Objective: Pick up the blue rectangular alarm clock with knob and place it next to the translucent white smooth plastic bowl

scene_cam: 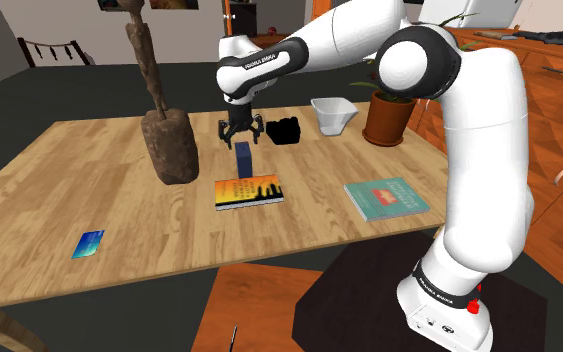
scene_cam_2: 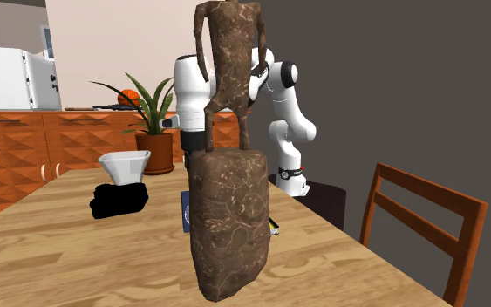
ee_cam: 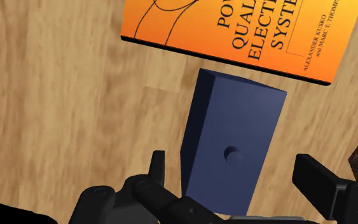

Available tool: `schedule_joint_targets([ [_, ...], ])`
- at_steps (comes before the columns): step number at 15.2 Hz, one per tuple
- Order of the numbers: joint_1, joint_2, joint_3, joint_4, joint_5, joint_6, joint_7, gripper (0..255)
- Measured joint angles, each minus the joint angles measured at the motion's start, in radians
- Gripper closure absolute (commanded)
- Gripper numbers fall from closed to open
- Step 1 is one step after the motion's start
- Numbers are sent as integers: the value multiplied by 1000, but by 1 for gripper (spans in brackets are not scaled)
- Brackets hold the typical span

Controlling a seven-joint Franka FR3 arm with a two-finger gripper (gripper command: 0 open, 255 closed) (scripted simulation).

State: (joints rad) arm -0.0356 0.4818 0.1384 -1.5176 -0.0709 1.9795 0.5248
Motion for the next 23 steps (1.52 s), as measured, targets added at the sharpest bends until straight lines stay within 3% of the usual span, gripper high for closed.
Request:
schedule_joint_targets([
  [13,2,53,-6,-22,-8,75,8,0],
  [14,2,53,-6,-22,-8,75,8,255],
  [23,2,52,-6,-22,-8,76,8,255],
])
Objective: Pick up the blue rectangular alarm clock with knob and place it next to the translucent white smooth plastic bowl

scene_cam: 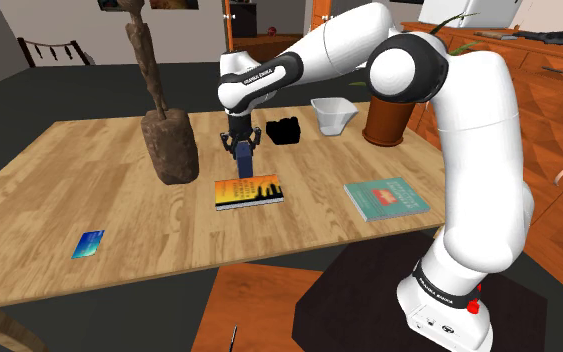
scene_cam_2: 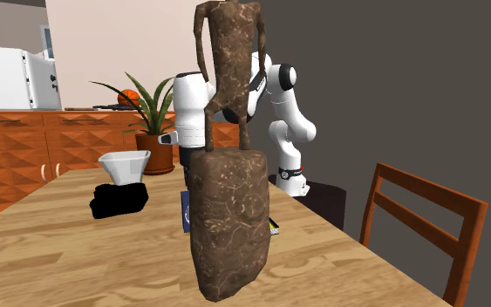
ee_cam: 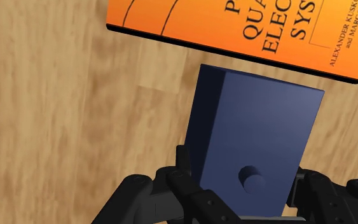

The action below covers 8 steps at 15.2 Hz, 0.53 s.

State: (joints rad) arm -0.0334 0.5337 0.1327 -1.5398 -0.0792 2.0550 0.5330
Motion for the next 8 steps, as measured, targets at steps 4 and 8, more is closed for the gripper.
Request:
schedule_joint_targets([
  [4,0,-11,1,11,2,-24,-1,255],
  [8,0,-25,2,42,5,-68,-3,255],
])
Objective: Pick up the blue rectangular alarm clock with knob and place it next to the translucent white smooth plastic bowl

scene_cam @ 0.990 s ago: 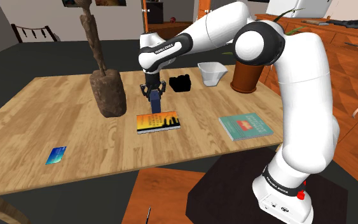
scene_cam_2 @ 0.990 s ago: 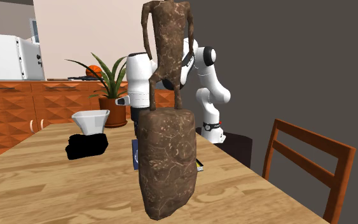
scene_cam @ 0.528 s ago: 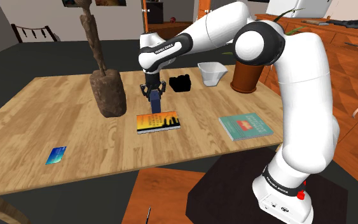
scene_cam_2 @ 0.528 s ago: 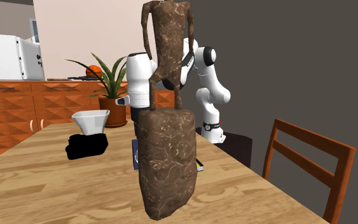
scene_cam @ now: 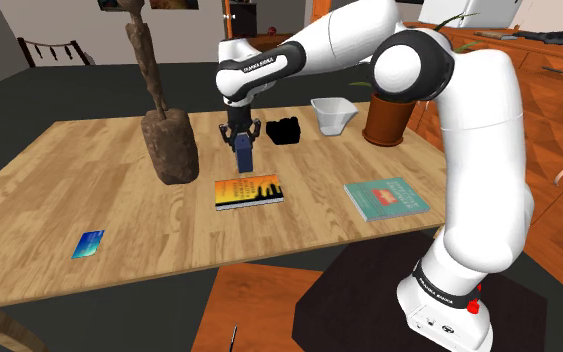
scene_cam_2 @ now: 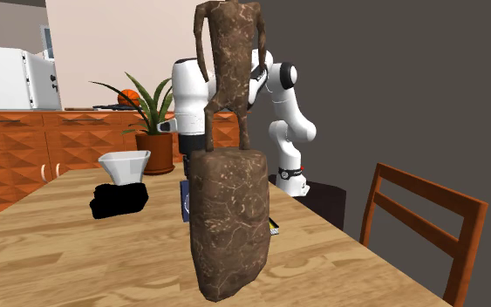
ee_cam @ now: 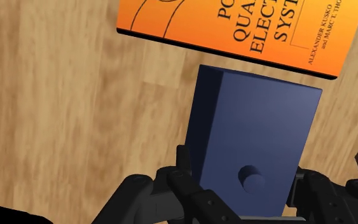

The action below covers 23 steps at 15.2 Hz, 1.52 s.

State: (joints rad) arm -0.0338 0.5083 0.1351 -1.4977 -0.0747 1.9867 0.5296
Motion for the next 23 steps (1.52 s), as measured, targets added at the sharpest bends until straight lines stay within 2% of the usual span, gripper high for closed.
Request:
schedule_joint_targets([
  [17,2,-48,5,155,8,-202,-7,255],
  [23,6,-34,5,261,8,-294,-10,255],
])
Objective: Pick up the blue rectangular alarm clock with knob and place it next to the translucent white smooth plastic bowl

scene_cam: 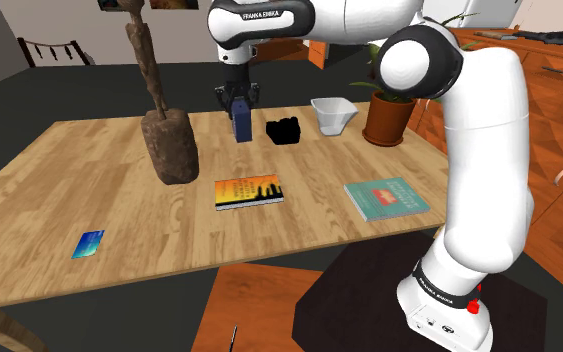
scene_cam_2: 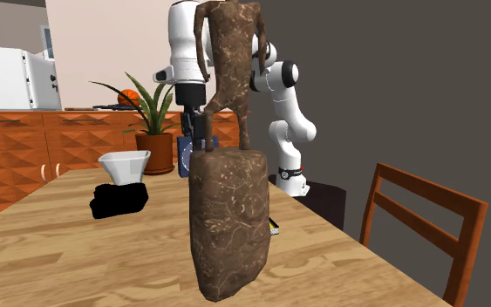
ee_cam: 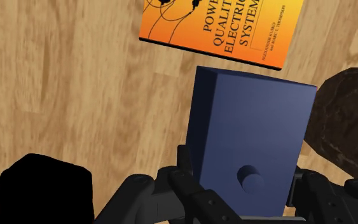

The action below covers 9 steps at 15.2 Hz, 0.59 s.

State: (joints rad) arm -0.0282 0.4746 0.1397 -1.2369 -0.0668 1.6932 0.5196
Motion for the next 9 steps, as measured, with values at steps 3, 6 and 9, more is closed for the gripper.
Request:
schedule_joint_targets([
  [3,2,6,0,48,-1,-41,-1,255],
  [6,6,13,1,99,-1,-86,0,255],
  [9,10,30,1,166,-3,-137,-1,255],
])
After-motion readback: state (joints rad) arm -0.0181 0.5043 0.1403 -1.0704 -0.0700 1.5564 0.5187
